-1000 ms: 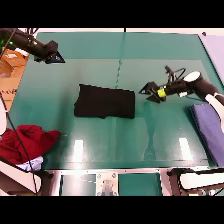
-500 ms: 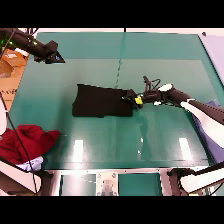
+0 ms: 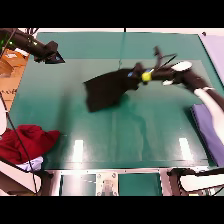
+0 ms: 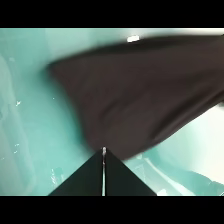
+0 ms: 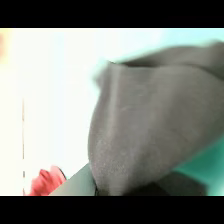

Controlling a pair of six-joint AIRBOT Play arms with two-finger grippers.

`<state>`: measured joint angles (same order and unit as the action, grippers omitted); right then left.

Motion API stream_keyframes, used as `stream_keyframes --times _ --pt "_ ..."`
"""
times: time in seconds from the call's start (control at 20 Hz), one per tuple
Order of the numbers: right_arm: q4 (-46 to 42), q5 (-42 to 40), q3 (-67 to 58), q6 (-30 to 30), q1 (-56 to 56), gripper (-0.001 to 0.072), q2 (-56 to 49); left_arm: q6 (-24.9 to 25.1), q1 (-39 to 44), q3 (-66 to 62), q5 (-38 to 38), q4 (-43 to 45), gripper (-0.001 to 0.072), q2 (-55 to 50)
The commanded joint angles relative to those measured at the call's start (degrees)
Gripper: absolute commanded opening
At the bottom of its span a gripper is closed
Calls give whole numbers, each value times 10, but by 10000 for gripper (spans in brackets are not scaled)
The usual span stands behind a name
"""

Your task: Fold the shirts.

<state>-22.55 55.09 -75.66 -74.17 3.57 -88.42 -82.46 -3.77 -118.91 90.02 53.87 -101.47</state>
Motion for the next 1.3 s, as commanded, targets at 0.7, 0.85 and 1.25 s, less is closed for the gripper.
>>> stream_keyframes --times 0.7,0.85,1.25 --pt "-78 186 -38 -80 -675 21 141 0 0 -1 -1 0 33 0" --pt "-127 184 -29 -120 -701 20 159 0 0 -1 -6 0 33 0" --pt "-280 235 -27 -247 -726 21 214 5 0 0 -5 0 33 0"
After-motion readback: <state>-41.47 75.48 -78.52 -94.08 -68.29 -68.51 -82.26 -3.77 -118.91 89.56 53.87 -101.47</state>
